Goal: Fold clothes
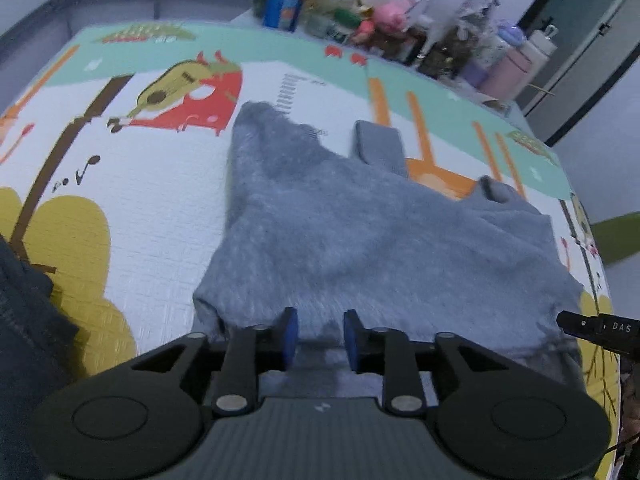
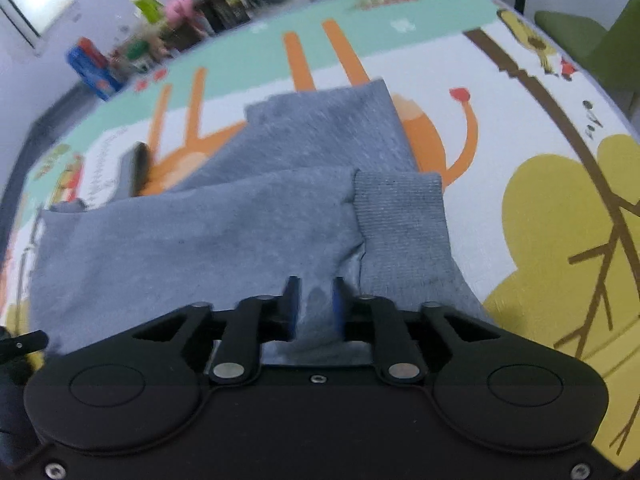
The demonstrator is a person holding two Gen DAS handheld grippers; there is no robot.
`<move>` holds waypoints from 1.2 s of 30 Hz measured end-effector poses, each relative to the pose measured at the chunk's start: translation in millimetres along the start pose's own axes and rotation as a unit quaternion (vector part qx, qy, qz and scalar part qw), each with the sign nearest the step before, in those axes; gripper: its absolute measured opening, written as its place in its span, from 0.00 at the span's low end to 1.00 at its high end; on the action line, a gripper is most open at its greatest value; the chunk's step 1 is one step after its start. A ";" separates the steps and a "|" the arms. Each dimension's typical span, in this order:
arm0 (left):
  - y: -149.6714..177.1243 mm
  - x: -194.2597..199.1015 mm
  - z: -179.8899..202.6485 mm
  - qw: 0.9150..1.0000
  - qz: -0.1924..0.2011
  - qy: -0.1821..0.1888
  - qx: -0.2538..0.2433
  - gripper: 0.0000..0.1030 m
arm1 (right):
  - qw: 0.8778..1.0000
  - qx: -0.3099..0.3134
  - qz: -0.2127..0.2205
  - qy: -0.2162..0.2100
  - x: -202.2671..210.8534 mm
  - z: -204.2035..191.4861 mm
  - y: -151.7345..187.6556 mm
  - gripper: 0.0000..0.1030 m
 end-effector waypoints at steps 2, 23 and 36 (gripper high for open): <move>10.1 9.2 5.2 1.000 0.002 -0.006 -0.010 0.35 | 1.000 0.000 0.006 -0.008 16.4 -1.1 8.1 0.25; 111.6 52.9 40.9 0.997 0.003 -0.059 -0.054 0.61 | 0.998 0.041 0.045 -0.002 104.4 -0.9 61.8 0.37; 111.1 32.0 59.3 0.994 0.002 -0.075 -0.081 0.66 | 0.994 0.103 0.043 0.014 58.5 -66.8 -66.0 0.36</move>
Point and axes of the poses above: each gripper's, at about its wrist camera, not at the fingertips, and x roughly against the way its jaws point, z to its right, y to its underside, the point moved 3 cm from there along -x, roughly the way its jaws point, and after that the axes turned 5 degrees about x, right-handed, at the moved point
